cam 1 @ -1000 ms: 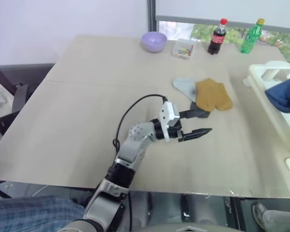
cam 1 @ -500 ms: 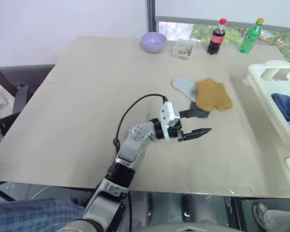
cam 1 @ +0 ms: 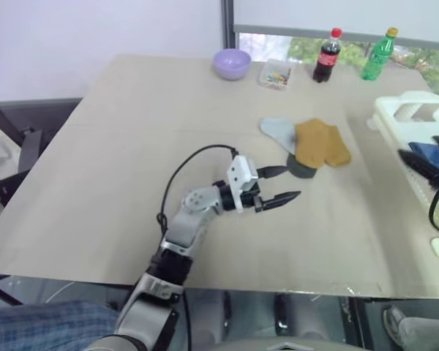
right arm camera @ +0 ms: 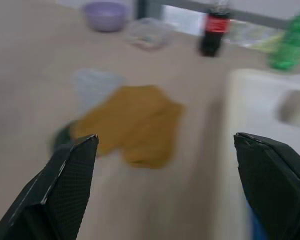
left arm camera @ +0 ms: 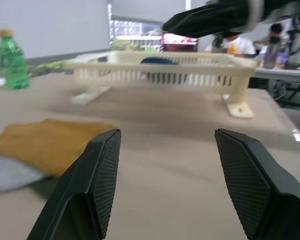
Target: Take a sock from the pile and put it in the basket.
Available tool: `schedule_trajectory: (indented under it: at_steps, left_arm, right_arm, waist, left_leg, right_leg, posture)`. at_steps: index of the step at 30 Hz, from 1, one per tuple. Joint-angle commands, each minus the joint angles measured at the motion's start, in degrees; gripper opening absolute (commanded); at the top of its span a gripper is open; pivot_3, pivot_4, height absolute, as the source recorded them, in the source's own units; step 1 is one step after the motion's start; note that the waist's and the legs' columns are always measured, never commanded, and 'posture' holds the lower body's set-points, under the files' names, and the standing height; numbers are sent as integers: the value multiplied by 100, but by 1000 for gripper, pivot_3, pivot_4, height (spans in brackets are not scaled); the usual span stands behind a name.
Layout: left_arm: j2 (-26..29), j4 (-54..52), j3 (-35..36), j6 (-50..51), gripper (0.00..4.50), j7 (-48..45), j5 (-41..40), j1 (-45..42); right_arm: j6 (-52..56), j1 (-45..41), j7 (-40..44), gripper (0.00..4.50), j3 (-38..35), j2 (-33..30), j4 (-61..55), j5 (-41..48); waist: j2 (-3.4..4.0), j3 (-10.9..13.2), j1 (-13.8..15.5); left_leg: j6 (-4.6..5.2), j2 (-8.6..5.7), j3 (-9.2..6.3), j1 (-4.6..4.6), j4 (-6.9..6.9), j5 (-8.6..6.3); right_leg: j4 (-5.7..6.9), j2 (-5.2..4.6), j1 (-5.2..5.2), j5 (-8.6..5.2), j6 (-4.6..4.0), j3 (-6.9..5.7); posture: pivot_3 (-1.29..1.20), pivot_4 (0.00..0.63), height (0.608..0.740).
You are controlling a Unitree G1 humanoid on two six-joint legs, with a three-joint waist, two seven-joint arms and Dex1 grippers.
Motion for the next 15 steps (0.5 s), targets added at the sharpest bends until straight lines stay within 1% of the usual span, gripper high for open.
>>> schedule_trajectory:
  at_steps: [1,3,4,5,6,11,15]
  left_arm:
    - [415,-577,330,267,3200,161,-53,467]
    - [689,-855,491,409,3200,305,-29,839]
    - [901,-1022,627,452,3200,399,45,1172]
    - [1078,-1170,737,497,3200,492,103,1459]
    - [1215,-1321,842,542,3200,583,131,1731]
    - [1587,-1973,1278,655,3200,924,95,2881]
    - [1615,-2315,1483,605,3200,1165,129,3525]
  right_arm:
    - [-320,517,247,4431,337,472,-672,267]
    - [-519,832,368,4431,599,751,-766,228]
    - [-756,1060,539,4431,813,903,-701,94]
    - [-999,1260,695,4431,998,984,-610,-88]
    - [-1240,1423,895,4431,1130,1003,-491,-246]
    - [-2039,1620,1561,4431,1208,855,233,-588]
    - [-2623,1657,2177,4431,1149,714,817,-684]
  waist:
    - [1,0,-8]
    - [3,1,-21]
    - [5,2,-20]
    - [9,4,-15]
    - [10,4,-14]
    - [11,5,-3]
    - [11,4,2]
  left_leg:
    - [0,2,-2,0,0,0]
    - [0,4,-5,3,0,0]
    - [0,7,-7,4,0,0]
    - [-1,7,-7,9,0,0]
    - [-1,5,-4,9,3,0]
    - [-2,7,0,18,15,-1]
    - [-4,13,4,31,20,-2]
  right_leg:
    - [0,0,1,0,0,-1]
    - [2,0,-2,-1,0,4]
    - [2,0,-2,-1,-1,6]
    - [3,-2,-3,-13,-20,12]
    - [6,-6,-4,-12,-17,16]
    - [7,-19,7,-20,-1,19]
    - [7,-23,11,-20,-1,25]
  posture:
    - [0,150,730]
    - [0,150,730]
    - [0,150,730]
    - [0,150,730]
    - [0,150,730]
    - [0,150,730]
    - [0,150,730]
